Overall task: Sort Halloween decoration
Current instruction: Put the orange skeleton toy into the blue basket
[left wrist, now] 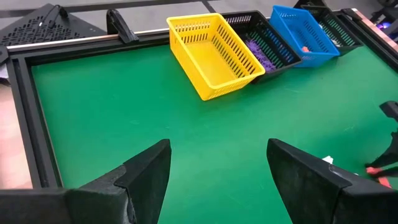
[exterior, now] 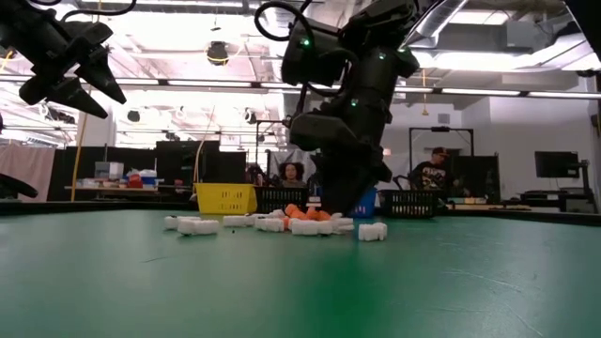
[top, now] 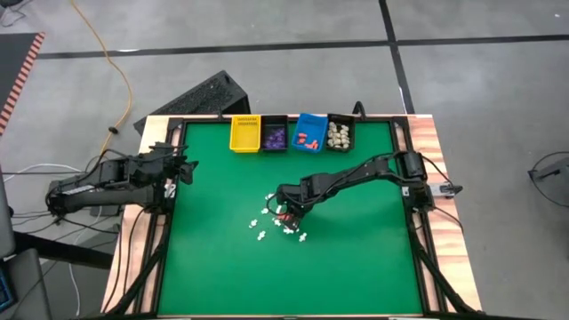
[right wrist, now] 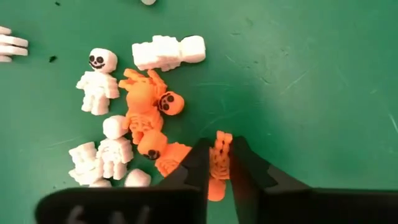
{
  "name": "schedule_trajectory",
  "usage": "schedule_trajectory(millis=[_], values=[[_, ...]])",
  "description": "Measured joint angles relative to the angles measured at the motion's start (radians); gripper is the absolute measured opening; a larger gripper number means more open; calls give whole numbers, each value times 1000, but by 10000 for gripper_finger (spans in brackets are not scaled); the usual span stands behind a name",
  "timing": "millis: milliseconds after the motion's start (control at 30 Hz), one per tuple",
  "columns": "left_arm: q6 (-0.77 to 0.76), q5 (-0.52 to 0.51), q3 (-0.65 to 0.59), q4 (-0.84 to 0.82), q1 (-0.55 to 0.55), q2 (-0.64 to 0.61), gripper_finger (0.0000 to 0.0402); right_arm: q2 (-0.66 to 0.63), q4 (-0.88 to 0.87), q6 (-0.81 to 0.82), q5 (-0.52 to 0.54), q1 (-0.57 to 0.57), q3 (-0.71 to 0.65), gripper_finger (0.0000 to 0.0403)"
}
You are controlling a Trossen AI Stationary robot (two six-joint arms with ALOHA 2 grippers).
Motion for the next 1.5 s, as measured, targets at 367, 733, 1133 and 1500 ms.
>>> schedule_trajectory(millis=[367,733,1133,1500], values=[[-3,-5,0,0,0,0,256,-41,-15,33,-7,-49,34,47],[-2,-5,0,-2,0,0,256,-214,-18,-11,52,-275,48,45],[-2,-4,0,-4,0,0,256,-254,-7,-15,137,-565,48,91],[-2,-3,0,-8,0,0,256,-255,-15,-42,128,-605,48,228]])
